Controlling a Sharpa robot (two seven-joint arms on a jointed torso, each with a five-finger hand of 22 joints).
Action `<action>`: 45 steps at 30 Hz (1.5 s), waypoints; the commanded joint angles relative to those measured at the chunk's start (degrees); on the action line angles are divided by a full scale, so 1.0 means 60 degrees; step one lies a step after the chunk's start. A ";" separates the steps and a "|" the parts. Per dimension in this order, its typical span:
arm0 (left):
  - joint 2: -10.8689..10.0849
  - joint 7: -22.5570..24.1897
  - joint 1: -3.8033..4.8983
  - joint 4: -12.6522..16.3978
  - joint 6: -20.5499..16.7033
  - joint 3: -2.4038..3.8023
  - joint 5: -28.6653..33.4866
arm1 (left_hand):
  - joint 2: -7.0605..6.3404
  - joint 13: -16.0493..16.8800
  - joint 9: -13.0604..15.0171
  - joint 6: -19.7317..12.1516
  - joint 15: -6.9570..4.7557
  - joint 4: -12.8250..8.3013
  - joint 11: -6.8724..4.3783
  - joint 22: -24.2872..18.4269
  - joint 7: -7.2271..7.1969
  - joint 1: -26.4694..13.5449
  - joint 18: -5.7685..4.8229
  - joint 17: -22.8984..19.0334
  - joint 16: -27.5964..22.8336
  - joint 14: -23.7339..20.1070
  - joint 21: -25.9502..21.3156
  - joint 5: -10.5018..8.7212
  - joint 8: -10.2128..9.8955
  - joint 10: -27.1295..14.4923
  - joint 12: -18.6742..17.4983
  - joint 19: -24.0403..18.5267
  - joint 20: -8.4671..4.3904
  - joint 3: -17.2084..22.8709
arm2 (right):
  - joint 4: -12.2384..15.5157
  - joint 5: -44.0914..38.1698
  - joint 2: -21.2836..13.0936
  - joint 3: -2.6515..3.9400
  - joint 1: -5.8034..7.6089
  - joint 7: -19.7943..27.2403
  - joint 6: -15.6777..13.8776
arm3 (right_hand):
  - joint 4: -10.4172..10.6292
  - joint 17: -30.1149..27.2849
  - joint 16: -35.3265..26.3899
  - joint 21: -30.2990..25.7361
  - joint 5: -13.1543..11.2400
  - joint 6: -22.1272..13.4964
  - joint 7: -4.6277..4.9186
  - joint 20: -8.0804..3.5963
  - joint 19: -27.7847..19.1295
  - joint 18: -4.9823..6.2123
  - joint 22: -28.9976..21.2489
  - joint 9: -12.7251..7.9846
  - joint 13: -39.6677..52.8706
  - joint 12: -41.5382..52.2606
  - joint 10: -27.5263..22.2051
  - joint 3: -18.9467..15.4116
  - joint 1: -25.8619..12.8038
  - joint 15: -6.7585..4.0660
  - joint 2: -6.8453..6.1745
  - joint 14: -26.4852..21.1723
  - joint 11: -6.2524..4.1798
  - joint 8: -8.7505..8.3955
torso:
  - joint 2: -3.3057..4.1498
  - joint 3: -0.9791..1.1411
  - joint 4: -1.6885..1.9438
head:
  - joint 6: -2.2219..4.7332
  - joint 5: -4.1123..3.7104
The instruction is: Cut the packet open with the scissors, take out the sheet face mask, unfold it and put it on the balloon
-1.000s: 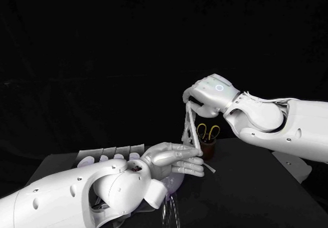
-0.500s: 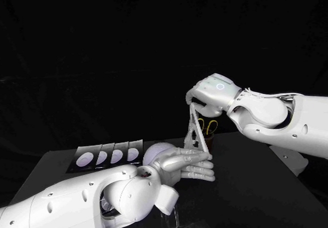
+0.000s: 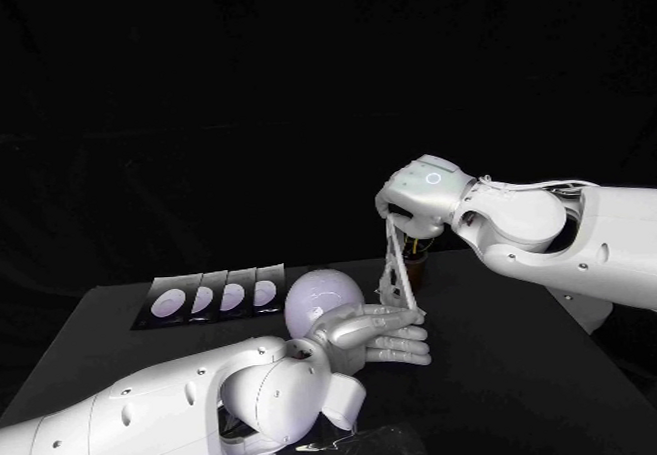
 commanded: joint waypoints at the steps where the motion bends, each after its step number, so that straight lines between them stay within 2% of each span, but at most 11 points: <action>1: 0.0075 0.0017 -0.0118 -0.0027 -0.0177 0.0000 0.0087 | 0.0053 0.0011 0.1104 0.0057 -0.0036 -0.0002 -0.0006 0.0014 0.0016 -0.0018 0.0098 0.0010 0.0059 0.0062 0.0068 0.0031 0.0031 0.0080 -0.0018 -0.0002 -0.0020 0.0039 | -0.0088 -0.0246 0.0076 0.0012 -0.0052 -0.0288 0.0544 | 0.0043 0.2508 0.0034 -0.0031 0.0022 0.0060 -0.0027 -0.0004 -0.0046 -0.0096 0.0019 0.0016 0.2276 0.0033 0.0869 0.0017 0.0013 -0.0084 -0.0099 0.0998 -0.0047 0.0031 | 0.0024 -0.0003 -0.0003 | -0.0058 0.0000; 3: 0.0061 0.0025 -0.0176 -0.0046 -0.0204 0.0000 0.0101 | 0.0053 0.0011 0.1104 0.0057 -0.0036 -0.0002 -0.0006 0.0014 0.0016 -0.0018 0.0098 0.0010 0.0059 0.0063 0.0068 0.0031 0.0031 0.0080 -0.0018 -0.0002 -0.0020 0.0039 | -0.0140 -0.0258 0.0160 0.0010 -0.0123 -0.0304 0.0568 | 0.0045 0.2508 0.0034 -0.0030 0.0022 0.0060 -0.0027 -0.0004 -0.0045 -0.0096 0.0020 0.0016 0.2278 0.0035 0.0870 0.0018 0.0013 -0.0084 -0.0100 0.0998 -0.0047 0.0031 | 0.0031 0.0004 -0.0006 | -0.0069 0.0013; 8: -0.0135 0.0071 -0.0237 -0.0018 -0.0289 0.0003 0.0116 | 0.0053 0.0011 0.1105 0.0058 -0.0037 -0.0001 -0.0007 0.0015 0.0015 -0.0019 0.0100 0.0011 0.0060 0.0064 0.0071 0.0032 0.0031 0.0081 -0.0018 -0.0003 -0.0020 0.0043 | -0.0311 -0.0283 0.0425 0.0008 -0.0291 -0.0328 0.0535 | 0.0047 0.2508 0.0034 -0.0028 0.0022 0.0059 -0.0027 -0.0005 -0.0044 -0.0097 0.0022 0.0016 0.2271 0.0027 0.0867 0.0021 0.0015 -0.0085 -0.0102 0.0998 -0.0047 0.0031 | 0.0040 -0.0005 0.0018 | -0.0120 0.0010; 10: -0.0226 0.0081 -0.0246 0.0002 -0.0314 0.0004 0.0118 | 0.0053 0.0011 0.1105 0.0058 -0.0037 -0.0001 -0.0007 0.0015 0.0015 -0.0019 0.0100 0.0011 0.0060 0.0064 0.0071 0.0032 0.0031 0.0081 -0.0018 -0.0003 -0.0020 0.0043 | -0.0378 -0.0287 0.0523 0.0008 -0.0342 -0.0332 0.0515 | 0.0048 0.2508 0.0034 -0.0028 0.0022 0.0059 -0.0027 -0.0005 -0.0044 -0.0097 0.0022 0.0015 0.2273 0.0030 0.0868 0.0024 0.0017 -0.0085 -0.0102 0.0998 -0.0048 0.0032 | 0.0048 -0.0012 0.0029 | -0.0149 -0.0012; 15: -0.0486 0.0087 -0.0257 0.0079 -0.0357 0.0005 0.0119 | 0.0049 0.0011 0.1107 0.0060 -0.0039 -0.0006 -0.0010 0.0018 0.0012 -0.0018 0.0103 0.0011 0.0060 0.0064 0.0075 0.0032 0.0031 0.0081 -0.0019 -0.0005 -0.0022 0.0048 | -0.0493 -0.0295 0.0750 0.0008 -0.0447 -0.0362 0.0404 | 0.0050 0.2508 0.0034 -0.0037 0.0022 0.0058 -0.0026 -0.0005 -0.0048 -0.0095 0.0017 0.0015 0.2269 0.0025 0.0866 0.0028 0.0019 -0.0086 -0.0103 0.0998 -0.0048 0.0032 | 0.0069 -0.0028 0.0013 | -0.0182 0.0007; 20: -0.0736 0.0059 -0.0260 0.0211 -0.0343 0.0004 0.0119 | 0.0044 0.0010 0.1109 0.0062 -0.0041 -0.0013 -0.0012 0.0022 0.0009 -0.0016 0.0106 0.0012 0.0059 0.0063 0.0079 0.0032 0.0032 0.0081 -0.0019 -0.0007 -0.0023 0.0055 | -0.0548 -0.0313 0.0940 0.0009 -0.0501 -0.0410 0.0218 | 0.0051 0.2508 0.0034 -0.0024 0.0022 0.0057 -0.0025 -0.0005 -0.0041 -0.0098 0.0026 0.0015 0.2269 0.0025 0.0866 0.0031 0.0022 -0.0087 -0.0103 0.0998 -0.0049 0.0032 | 0.0091 -0.0055 0.0036 | -0.0200 -0.0005; 24: -0.0992 0.0013 -0.0259 0.0423 -0.0312 0.0006 0.0109 | 0.0034 0.0009 0.1112 0.0066 -0.0044 -0.0026 -0.0016 0.0028 0.0006 -0.0012 0.0111 0.0012 0.0058 0.0062 0.0088 0.0033 0.0032 0.0081 -0.0021 -0.0011 -0.0026 0.0066 | -0.0536 -0.0385 0.1030 0.0010 -0.0518 -0.0468 0.0090 | 0.0052 0.2508 0.0034 -0.0015 0.0021 0.0056 -0.0025 -0.0006 -0.0035 -0.0100 0.0031 0.0014 0.2261 0.0016 0.0862 0.0033 0.0023 -0.0087 -0.0103 0.0998 -0.0049 0.0032 | 0.0095 -0.0049 0.0030 | -0.0224 0.0022; 28: -0.1341 -0.0059 -0.0252 0.0738 -0.0198 0.0015 0.0046 | 0.0024 0.0009 0.1116 0.0071 -0.0048 -0.0042 -0.0019 0.0036 0.0003 -0.0006 0.0116 0.0012 0.0057 0.0060 0.0099 0.0033 0.0032 0.0082 -0.0022 -0.0018 -0.0029 0.0079 | -0.0499 -0.0438 0.1088 0.0012 -0.0524 -0.0514 -0.0049 | 0.0053 0.2508 0.0034 -0.0003 0.0021 0.0055 -0.0023 -0.0006 -0.0028 -0.0103 0.0040 0.0014 0.2264 0.0019 0.0863 0.0039 0.0027 -0.0089 -0.0103 0.0998 -0.0050 0.0032 | 0.0079 -0.0040 0.0040 | -0.0190 0.0052; 33: -0.1647 -0.0139 -0.0247 0.0981 -0.0062 0.0025 -0.0031 | 0.0015 0.0008 0.1119 0.0074 -0.0049 -0.0052 -0.0020 0.0041 0.0002 -0.0004 0.0117 0.0012 0.0056 0.0059 0.0104 0.0033 0.0032 0.0082 -0.0024 -0.0023 -0.0030 0.0085 | -0.0450 -0.0484 0.1163 0.0017 -0.0508 -0.0549 -0.0190 | 0.0055 0.2508 0.0034 0.0003 0.0022 0.0054 -0.0022 -0.0007 -0.0023 -0.0104 0.0044 0.0013 0.2259 0.0013 0.0861 0.0043 0.0029 -0.0090 -0.0104 0.0998 -0.0050 0.0032 | 0.0087 -0.0037 0.0022 | -0.0133 0.0076; 39: -0.1942 -0.0193 -0.0246 0.1130 0.0056 0.0028 -0.0077 | 0.0006 0.0007 0.1121 0.0076 -0.0050 -0.0064 -0.0020 0.0046 0.0002 -0.0001 0.0119 0.0011 0.0054 0.0056 0.0111 0.0033 0.0032 0.0080 -0.0026 -0.0029 -0.0030 0.0091 | -0.0385 -0.0569 0.1308 0.0026 -0.0419 -0.0603 -0.0325 | 0.0056 0.2508 0.0034 0.0028 0.0021 0.0052 -0.0021 -0.0007 -0.0009 -0.0109 0.0060 0.0013 0.2265 0.0020 0.0864 0.0046 0.0032 -0.0091 -0.0106 0.0998 -0.0050 0.0032 | 0.0110 -0.0042 0.0030 | -0.0085 0.0038; 45: -0.2311 -0.0351 -0.0228 0.1183 0.0620 0.0046 -0.0273 | -0.0009 0.0005 0.1124 0.0079 -0.0050 -0.0086 -0.0019 0.0057 0.0003 0.0003 0.0119 0.0010 0.0048 0.0047 0.0123 0.0032 0.0030 0.0075 -0.0031 -0.0042 -0.0031 0.0102 | -0.0339 -0.0607 0.1454 0.0032 -0.0258 -0.0612 -0.0334 | 0.0056 0.2508 0.0034 0.0028 0.0021 0.0052 -0.0021 -0.0007 -0.0009 -0.0109 0.0060 0.0013 0.2265 0.0020 0.0864 0.0046 0.0032 -0.0091 -0.0106 0.0998 -0.0050 0.0032 | 0.0116 -0.0055 0.0034 | -0.0053 0.0007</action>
